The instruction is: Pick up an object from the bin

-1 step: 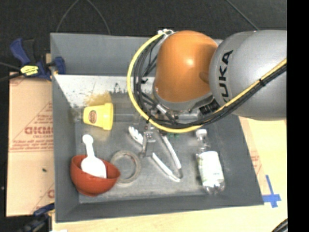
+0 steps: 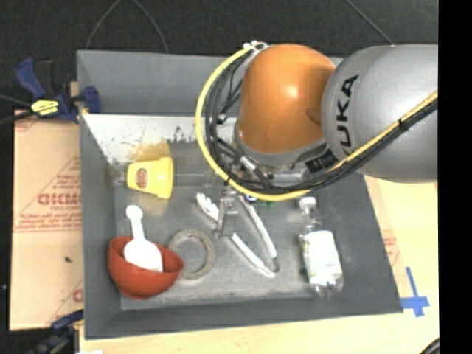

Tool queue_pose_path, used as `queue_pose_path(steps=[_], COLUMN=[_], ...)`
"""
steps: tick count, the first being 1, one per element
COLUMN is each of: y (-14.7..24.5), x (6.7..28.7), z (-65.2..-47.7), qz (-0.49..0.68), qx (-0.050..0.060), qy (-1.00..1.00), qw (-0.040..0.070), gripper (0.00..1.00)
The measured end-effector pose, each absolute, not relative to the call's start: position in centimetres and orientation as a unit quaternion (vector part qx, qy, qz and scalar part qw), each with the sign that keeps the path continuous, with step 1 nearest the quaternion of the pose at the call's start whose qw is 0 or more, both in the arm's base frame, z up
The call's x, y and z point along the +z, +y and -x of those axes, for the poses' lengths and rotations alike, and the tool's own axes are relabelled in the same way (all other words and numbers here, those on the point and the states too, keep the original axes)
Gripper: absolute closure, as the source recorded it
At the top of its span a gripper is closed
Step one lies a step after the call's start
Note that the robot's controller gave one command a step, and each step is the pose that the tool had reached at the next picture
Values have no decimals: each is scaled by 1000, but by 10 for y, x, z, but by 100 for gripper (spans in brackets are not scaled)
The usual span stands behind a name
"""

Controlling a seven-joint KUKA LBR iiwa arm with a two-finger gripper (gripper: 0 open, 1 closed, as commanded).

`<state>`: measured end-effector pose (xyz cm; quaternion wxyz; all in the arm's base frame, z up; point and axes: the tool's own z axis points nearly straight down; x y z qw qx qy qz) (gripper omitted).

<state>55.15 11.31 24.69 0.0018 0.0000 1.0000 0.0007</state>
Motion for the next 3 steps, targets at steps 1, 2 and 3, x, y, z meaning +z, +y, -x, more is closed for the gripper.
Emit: queue_pose_path(steps=[1, 2, 3], y=[154, 140, 186], x=[149, 161, 101], z=[-519, -599, -486], qz=[129, 78, 274], qx=[0, 1, 2], qy=[992, 997, 962], qw=[2, 6, -7], gripper=[0, 0, 0])
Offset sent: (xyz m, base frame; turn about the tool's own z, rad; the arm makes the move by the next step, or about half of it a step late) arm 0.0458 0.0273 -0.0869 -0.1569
